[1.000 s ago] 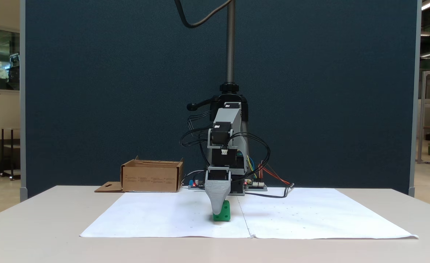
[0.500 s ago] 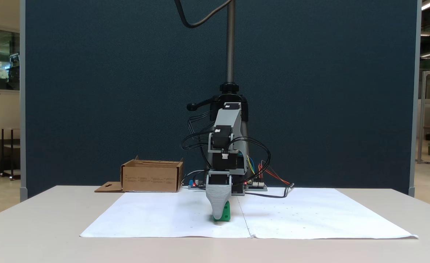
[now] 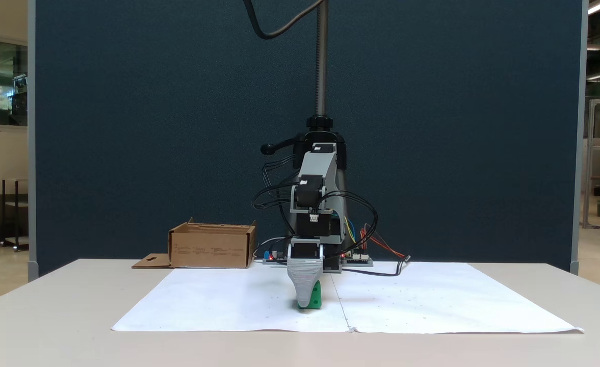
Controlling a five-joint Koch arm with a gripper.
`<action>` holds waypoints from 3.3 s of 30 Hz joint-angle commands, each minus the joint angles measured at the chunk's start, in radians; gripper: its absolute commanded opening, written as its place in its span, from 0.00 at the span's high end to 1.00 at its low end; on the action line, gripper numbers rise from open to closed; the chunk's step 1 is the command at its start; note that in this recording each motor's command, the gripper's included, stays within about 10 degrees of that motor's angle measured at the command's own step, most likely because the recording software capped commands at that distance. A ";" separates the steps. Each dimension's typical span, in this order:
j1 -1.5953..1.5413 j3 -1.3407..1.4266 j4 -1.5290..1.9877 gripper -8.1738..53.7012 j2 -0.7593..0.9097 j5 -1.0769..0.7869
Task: Grasp a green dice and put it in the bin.
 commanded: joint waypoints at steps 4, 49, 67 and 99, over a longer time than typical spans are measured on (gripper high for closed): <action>-0.008 0.003 -0.071 0.20 0.009 -0.002; -0.015 0.074 -0.147 0.52 0.011 0.000; 0.031 -0.025 0.247 0.67 0.281 0.031; 1.200 -0.696 0.673 0.67 0.394 -0.081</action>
